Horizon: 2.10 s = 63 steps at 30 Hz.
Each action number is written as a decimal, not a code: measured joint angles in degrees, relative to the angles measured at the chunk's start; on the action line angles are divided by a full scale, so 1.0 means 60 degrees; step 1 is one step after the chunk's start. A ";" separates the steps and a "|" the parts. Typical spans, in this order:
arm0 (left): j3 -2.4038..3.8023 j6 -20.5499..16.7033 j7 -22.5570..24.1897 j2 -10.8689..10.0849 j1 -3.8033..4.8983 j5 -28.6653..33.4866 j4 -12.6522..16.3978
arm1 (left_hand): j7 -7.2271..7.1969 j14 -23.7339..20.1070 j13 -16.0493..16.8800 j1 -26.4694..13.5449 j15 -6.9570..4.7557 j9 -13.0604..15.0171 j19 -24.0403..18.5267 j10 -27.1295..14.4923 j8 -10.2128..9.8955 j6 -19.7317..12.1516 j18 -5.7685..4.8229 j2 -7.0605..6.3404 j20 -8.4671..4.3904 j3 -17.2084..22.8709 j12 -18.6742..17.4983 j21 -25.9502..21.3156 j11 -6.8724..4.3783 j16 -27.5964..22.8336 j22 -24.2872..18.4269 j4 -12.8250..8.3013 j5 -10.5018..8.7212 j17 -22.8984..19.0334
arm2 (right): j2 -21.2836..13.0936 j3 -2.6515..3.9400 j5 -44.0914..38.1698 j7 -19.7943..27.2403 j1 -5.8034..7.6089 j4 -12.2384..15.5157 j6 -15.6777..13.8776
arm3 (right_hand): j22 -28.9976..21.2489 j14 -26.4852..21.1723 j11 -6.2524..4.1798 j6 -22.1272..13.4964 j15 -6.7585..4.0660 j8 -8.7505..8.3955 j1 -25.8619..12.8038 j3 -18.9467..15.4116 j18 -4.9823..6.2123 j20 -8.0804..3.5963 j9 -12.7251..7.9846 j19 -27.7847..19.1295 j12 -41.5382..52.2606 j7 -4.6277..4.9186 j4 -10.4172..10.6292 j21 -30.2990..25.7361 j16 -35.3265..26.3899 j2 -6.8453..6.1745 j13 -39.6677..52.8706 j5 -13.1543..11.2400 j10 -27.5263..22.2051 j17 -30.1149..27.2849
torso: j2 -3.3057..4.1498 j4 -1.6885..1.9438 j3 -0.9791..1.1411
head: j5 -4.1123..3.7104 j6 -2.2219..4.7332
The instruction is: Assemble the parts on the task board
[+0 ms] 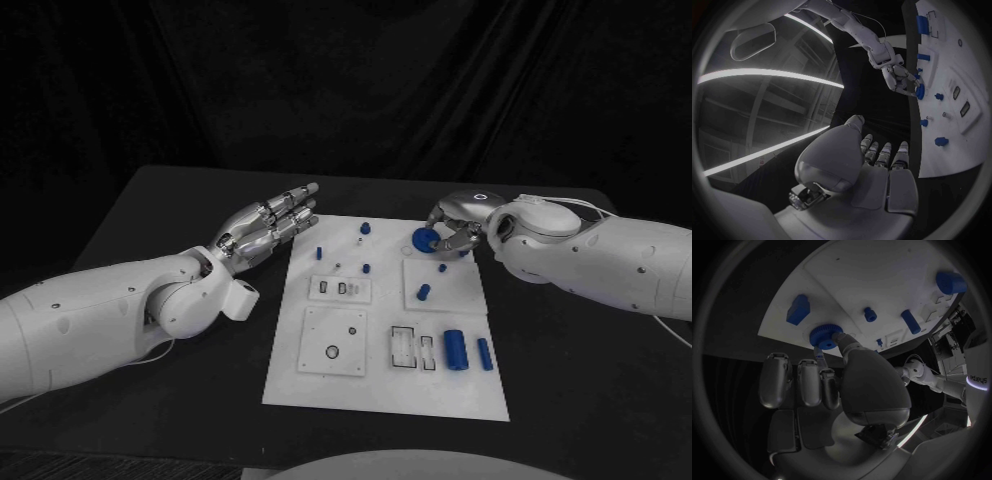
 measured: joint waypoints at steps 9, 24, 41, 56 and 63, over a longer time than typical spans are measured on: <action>0.0000 0.0000 -0.0008 -0.0029 -0.0002 0.0000 0.0017 | 0.0000 0.0000 0.0001 0.0000 0.0000 -0.0001 0.0000 0.0000 0.0000 0.0000 0.0001 0.0000 0.0000 0.0026 0.0000 0.0000 -0.0001 0.0000 0.0000 0.0026 0.0000 0.0002 | -0.0329 -0.0015 0.0010 0.0106 0.0104 0.0652 -0.0308 | -0.0001 0.0000 -0.0088 0.0005 -0.0068 0.0422 -0.0155 -0.0001 -0.0091 -0.0033 0.0000 0.0103 -0.0001 -0.0001 -0.0001 0.0228 0.0057 -0.0146 0.0000 0.0126 0.0019 0.0000 | -0.0004 -0.0017 -0.0001 | 0.0065 0.0009; 0.0000 0.0017 -0.0037 0.0099 -0.0004 0.0000 -0.0071 | 0.0000 0.0000 -0.0001 0.0000 0.0000 -0.0001 0.0000 0.0027 0.0000 0.0000 0.0000 0.0000 0.0000 0.0026 0.0000 0.0000 0.0025 0.0000 0.0000 0.0027 0.0000 -0.0001 | 0.0196 0.0003 0.0334 0.0059 0.0544 0.1200 -0.0354 | -0.0002 0.0000 -0.0087 0.0007 -0.0067 0.0643 -0.0509 0.0092 -0.0153 -0.0033 0.0000 0.0103 -0.0007 -0.0003 0.0176 0.0392 0.0130 -0.0121 0.0000 0.0297 0.0019 -0.0002 | -0.0015 0.0007 -0.0014 | -0.0048 -0.0023; 0.0000 0.0086 -0.0089 0.0254 -0.0011 -0.0001 -0.0188 | 0.0035 0.0000 -0.0005 -0.0038 0.0000 0.0000 0.0000 -0.0010 0.0000 0.0035 0.0000 0.0038 0.0000 0.0053 0.0000 0.0000 0.0061 0.0000 0.0000 0.0000 0.0000 -0.0004 | 0.1818 0.0003 0.0362 -0.0145 0.0331 0.0049 0.0030 | 0.0005 0.0000 -0.0016 0.0007 -0.0065 0.0659 -0.0548 0.0277 -0.0152 0.0001 0.0000 0.0136 -0.0008 -0.0003 0.0227 0.0439 0.0174 -0.0155 0.0007 0.0362 0.0015 -0.0003 | 0.0004 0.0037 -0.0015 | -0.0053 -0.0035; 0.0000 0.0163 -0.0121 0.0312 -0.0019 -0.0001 -0.0240 | 0.0034 0.0000 -0.0002 -0.0038 0.0000 -0.0001 0.0000 -0.0010 0.0000 0.0034 0.0001 0.0038 0.0000 0.0079 0.0000 0.0000 0.0060 0.0000 0.0000 0.0026 0.0000 0.0000 | 0.2353 0.0020 0.0251 -0.0470 0.0207 -0.0495 0.0453 | 0.0003 -0.0001 0.0089 -0.0153 0.0071 0.0257 -0.0584 0.0434 -0.0151 0.0105 0.0005 0.0168 -0.0008 -0.0163 0.0173 0.0262 0.0174 -0.0198 0.0004 0.0057 -0.0014 -0.0004 | 0.0033 0.0109 0.0002 | -0.0137 -0.0048; 0.0000 0.0189 -0.0132 0.0326 -0.0023 -0.0002 -0.0246 | 0.0034 0.0000 -0.0001 -0.0038 0.0000 -0.0001 0.0000 -0.0010 0.0000 0.0034 0.0000 0.0038 0.0000 0.0078 0.0000 0.0000 0.0060 0.0000 0.0000 0.0026 0.0000 0.0002 | 0.2370 0.0008 0.0207 -0.0563 0.0173 -0.0518 0.0603 | 0.0002 -0.0001 0.0121 -0.1661 0.0071 -0.0405 -0.0610 0.0558 -0.0151 0.0155 0.1969 0.0117 -0.0008 -0.0143 0.0130 0.0177 0.0174 -0.0219 0.0004 -0.0675 0.0016 -0.0004 | 0.0038 0.0121 0.0002 | -0.0155 -0.0038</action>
